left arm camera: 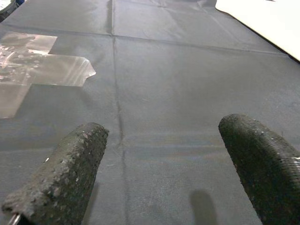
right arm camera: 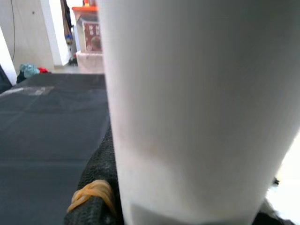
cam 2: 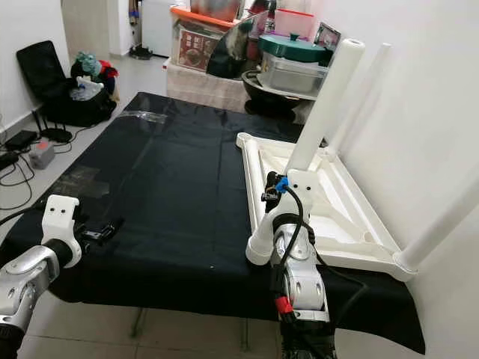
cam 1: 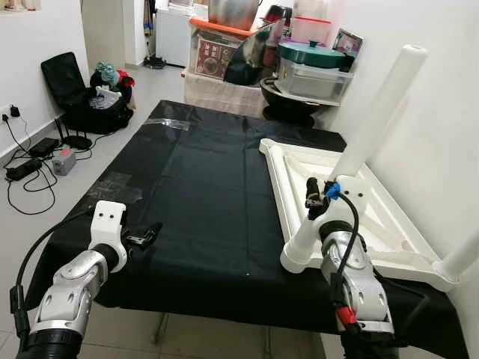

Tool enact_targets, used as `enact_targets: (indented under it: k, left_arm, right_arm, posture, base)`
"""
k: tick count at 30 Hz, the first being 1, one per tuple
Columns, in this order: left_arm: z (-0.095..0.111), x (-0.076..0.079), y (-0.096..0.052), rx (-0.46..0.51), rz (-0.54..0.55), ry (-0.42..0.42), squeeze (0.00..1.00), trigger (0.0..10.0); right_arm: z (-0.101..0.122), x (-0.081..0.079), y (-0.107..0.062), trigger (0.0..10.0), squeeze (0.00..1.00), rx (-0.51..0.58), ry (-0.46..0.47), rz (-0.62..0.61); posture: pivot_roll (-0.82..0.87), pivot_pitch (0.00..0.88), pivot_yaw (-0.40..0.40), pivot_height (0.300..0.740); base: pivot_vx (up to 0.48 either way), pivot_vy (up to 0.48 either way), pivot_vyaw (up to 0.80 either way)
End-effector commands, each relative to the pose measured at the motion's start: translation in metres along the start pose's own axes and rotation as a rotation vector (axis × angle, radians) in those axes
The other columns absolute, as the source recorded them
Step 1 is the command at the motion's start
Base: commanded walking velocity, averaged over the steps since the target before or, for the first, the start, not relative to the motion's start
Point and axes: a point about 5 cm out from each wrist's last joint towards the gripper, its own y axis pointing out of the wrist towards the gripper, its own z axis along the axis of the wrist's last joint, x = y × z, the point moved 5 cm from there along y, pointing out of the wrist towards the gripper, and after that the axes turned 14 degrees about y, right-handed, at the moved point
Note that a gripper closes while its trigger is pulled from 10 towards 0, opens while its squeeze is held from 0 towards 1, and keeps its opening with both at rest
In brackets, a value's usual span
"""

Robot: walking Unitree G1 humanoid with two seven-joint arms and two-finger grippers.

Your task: Building children table

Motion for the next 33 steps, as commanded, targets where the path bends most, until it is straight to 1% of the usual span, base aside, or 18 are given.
enact_targets:
  k: [1,4,6,7,9,10,11,15,17,20,25,27,28,29,30,31,33]
  left_arm:
    - [-0.006,0.007,0.000,-0.014,-0.014,-0.011,0.00,10.0]
    - [-0.006,0.007,-0.001,-0.016,-0.013,-0.012,0.00,10.0]
    - [-0.008,0.007,-0.001,-0.020,-0.013,-0.011,0.00,10.0]
    - [-0.008,0.007,-0.001,-0.020,-0.013,-0.011,0.00,10.0]
    - [-0.008,0.006,-0.001,-0.021,-0.014,-0.009,0.00,10.0]
    - [-0.008,0.005,-0.001,-0.021,-0.014,-0.008,0.00,10.0]
    - [-0.008,0.005,0.000,-0.021,-0.014,-0.007,0.00,10.0]
    - [-0.008,0.005,0.000,-0.021,-0.014,-0.006,0.00,10.0]
    - [-0.008,0.004,-0.001,-0.022,-0.014,-0.003,0.00,10.0]
    - [-0.009,0.004,-0.001,-0.024,-0.014,-0.001,0.00,10.0]
    - [-0.009,0.004,-0.001,-0.026,-0.015,0.001,0.00,10.0]
    - [-0.008,0.004,-0.001,-0.026,-0.018,0.004,0.00,10.0]
    - [-0.008,0.004,-0.001,-0.026,-0.018,0.004,0.00,10.0]
    - [-0.008,0.004,0.000,-0.024,-0.019,0.006,0.00,10.0]
    - [-0.007,0.004,0.000,-0.023,-0.020,0.007,0.00,10.0]
    - [-0.007,0.005,0.000,-0.023,-0.022,0.007,0.00,10.0]
    - [-0.007,0.005,0.000,-0.023,-0.022,0.007,0.00,10.0]
  right_arm:
    - [-0.048,0.031,-0.007,10.0,0.00,-0.207,-0.028,-0.101]
    - [-0.048,0.028,-0.007,10.0,0.00,-0.215,-0.021,-0.097]
    - [-0.050,0.016,-0.005,10.0,0.00,-0.237,0.003,-0.014]
    - [-0.050,0.016,-0.005,10.0,0.00,-0.237,0.003,-0.014]
    - [-0.044,0.008,-0.001,10.0,0.00,-0.232,0.026,0.080]
    - [-0.041,0.006,0.000,10.0,0.00,-0.227,0.036,0.102]
    - [-0.040,0.005,0.001,10.0,0.00,-0.230,0.022,0.133]
    - [-0.039,0.007,0.003,10.0,0.00,-0.232,0.013,0.141]
    - [-0.038,0.014,0.006,10.0,0.00,-0.233,-0.019,0.133]
    - [-0.037,0.018,0.008,10.0,0.00,-0.233,-0.015,0.117]
    - [-0.037,0.020,0.008,10.0,0.00,-0.234,-0.010,0.103]
    - [-0.038,0.030,0.010,10.0,0.00,-0.233,0.014,0.036]
    - [-0.038,0.030,0.010,10.0,0.00,-0.233,0.014,0.036]
    - [-0.037,0.034,0.010,10.0,0.00,-0.227,0.034,0.010]
    - [-0.033,0.031,0.011,10.0,0.00,-0.202,0.067,0.033]
    - [-0.026,0.018,0.010,10.0,0.00,-0.167,0.107,0.128]
    - [-0.026,0.018,0.010,10.0,0.00,-0.167,0.107,0.128]
  posture:
    - [0.13,0.000,-0.170,0.740]
    - [0.13,0.000,-0.170,0.740]
    - [0.13,0.000,-0.170,0.740]
    - [0.13,0.000,-0.170,0.740]
    - [0.13,0.000,-0.167,0.740]
    - [0.13,0.000,-0.167,0.740]
    - [0.13,0.000,-0.168,0.740]
    - [0.13,0.000,-0.168,0.740]
    - [0.14,0.000,-0.168,0.740]
    - [0.14,0.000,-0.166,0.740]
    - [0.14,0.000,-0.162,0.740]
    - [0.14,0.000,-0.159,0.740]
    - [0.14,0.000,-0.159,0.740]
    - [0.14,0.000,-0.159,0.740]
    - [0.14,0.000,-0.157,0.740]
    - [0.14,0.000,-0.155,0.740]
    - [0.14,0.000,-0.155,0.740]
  base:
    - [0.000,0.000,0.00]
    - [0.000,0.000,0.00]
    - [0.000,0.000,0.00]
    - [0.000,0.000,0.00]
    - [0.000,0.000,0.00]
    - [0.000,0.000,0.00]
    - [0.000,0.000,0.00]
    - [0.000,0.000,0.00]
    - [0.000,0.000,0.00]
    - [0.000,0.000,0.00]
    - [0.000,0.000,0.00]
    - [0.000,0.000,0.00]
    - [0.000,0.000,0.00]
    - [0.000,0.000,0.00]
    - [0.000,0.000,0.00]
    - [0.000,0.000,0.00]
    - [0.000,0.000,0.00]
